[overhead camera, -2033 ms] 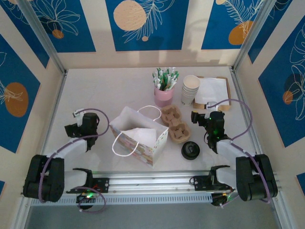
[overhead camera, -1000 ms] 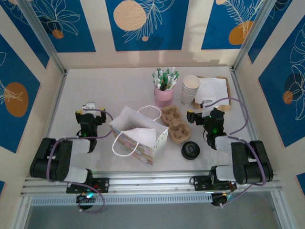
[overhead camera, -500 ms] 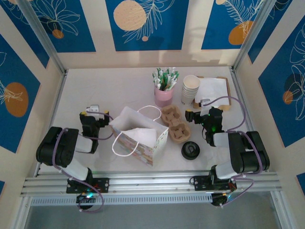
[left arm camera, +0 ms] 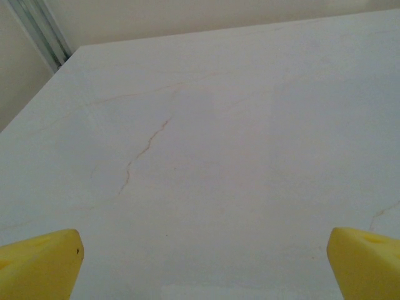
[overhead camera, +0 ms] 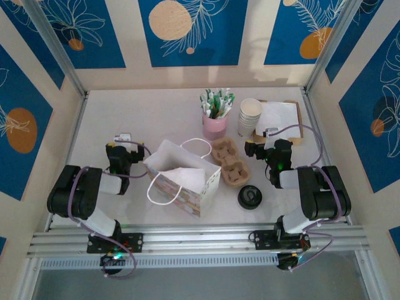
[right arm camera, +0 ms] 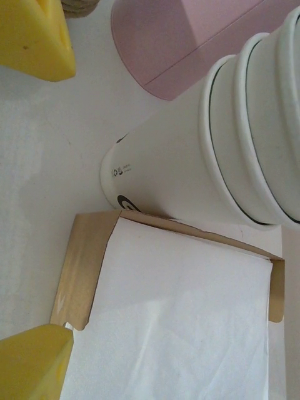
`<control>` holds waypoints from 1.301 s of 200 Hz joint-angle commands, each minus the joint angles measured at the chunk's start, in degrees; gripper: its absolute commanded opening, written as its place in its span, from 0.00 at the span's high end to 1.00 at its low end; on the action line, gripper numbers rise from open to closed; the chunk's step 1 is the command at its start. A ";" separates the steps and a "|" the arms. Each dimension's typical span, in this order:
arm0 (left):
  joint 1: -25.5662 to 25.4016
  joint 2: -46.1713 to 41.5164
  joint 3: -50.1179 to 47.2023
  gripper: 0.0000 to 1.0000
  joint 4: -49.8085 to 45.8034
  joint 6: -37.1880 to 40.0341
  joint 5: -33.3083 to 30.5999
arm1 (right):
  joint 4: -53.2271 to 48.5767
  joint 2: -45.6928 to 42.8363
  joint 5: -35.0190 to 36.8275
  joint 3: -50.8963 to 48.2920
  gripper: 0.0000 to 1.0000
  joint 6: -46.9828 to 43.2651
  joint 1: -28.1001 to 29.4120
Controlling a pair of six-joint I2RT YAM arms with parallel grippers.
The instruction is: Pack the takeout coffee
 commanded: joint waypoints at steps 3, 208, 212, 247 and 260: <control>0.63 -0.76 0.80 0.00 -0.07 0.41 0.92 | 0.31 0.38 1.50 1.42 0.00 1.06 -0.55; 0.61 -0.85 0.71 0.00 0.20 0.59 1.07 | -1.04 0.41 -0.54 2.08 0.01 1.97 -1.80; 0.61 -0.85 0.68 0.00 0.20 0.63 1.07 | -1.09 0.34 -0.56 2.07 0.00 1.98 -1.80; 0.55 -0.85 0.69 0.00 0.20 0.59 1.07 | -1.21 0.38 -0.62 2.09 0.01 1.99 -1.88; 0.63 -0.85 0.65 0.00 0.20 0.59 1.07 | -1.21 0.38 -0.66 2.12 0.00 1.94 -1.89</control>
